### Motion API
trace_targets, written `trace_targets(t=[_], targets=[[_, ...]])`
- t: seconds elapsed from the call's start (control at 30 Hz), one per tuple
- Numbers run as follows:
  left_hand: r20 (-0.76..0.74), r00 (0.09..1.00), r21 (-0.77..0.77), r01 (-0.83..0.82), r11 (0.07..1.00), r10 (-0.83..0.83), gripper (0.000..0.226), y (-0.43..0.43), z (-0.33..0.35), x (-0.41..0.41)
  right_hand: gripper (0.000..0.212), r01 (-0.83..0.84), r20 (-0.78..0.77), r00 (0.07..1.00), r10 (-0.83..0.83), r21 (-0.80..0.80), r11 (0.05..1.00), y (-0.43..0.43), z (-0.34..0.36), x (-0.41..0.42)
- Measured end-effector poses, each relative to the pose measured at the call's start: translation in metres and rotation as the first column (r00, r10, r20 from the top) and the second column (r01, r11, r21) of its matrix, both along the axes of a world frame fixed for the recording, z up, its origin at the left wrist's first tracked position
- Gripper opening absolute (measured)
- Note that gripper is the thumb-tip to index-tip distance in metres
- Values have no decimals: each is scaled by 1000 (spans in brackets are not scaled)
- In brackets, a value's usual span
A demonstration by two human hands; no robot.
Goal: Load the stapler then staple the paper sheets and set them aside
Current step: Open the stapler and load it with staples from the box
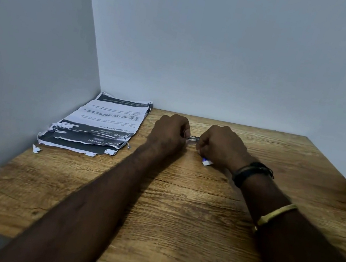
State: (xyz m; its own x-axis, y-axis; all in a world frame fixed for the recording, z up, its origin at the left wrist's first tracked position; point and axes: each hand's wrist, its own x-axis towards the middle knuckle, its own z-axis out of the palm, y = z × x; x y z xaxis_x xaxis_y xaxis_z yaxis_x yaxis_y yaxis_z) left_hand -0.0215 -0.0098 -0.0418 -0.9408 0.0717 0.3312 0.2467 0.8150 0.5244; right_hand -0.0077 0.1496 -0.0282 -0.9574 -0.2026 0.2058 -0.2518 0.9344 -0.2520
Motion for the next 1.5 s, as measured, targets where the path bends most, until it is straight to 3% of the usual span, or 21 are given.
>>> trace_targets(t=[0.4, 0.63, 0.87, 1.3, 1.5], targets=[[3, 1000, 13, 19, 1000, -19, 19, -3, 1, 0, 15, -47, 26, 999, 47, 15, 999, 6, 0, 2], [1, 997, 8, 75, 997, -75, 23, -1, 2, 0, 11, -111, -143, 984, 106, -24, 994, 8, 3, -4], [-46, 990, -3, 133, 991, -133, 20, 2, 5, 3, 7, -101, -189, 976, 104, 25, 995, 10, -5, -12], [-71, 983, -28, 170, 985, -172, 27, 4, 8, 8, 11, -60, -114, 992, 52, -68, 996, 13, 1, -9], [-79, 984, -5, 161, 987, -161, 19, 3, 10, 8, 12, -80, -135, 989, 62, -130, 988, 14, 5, -6]])
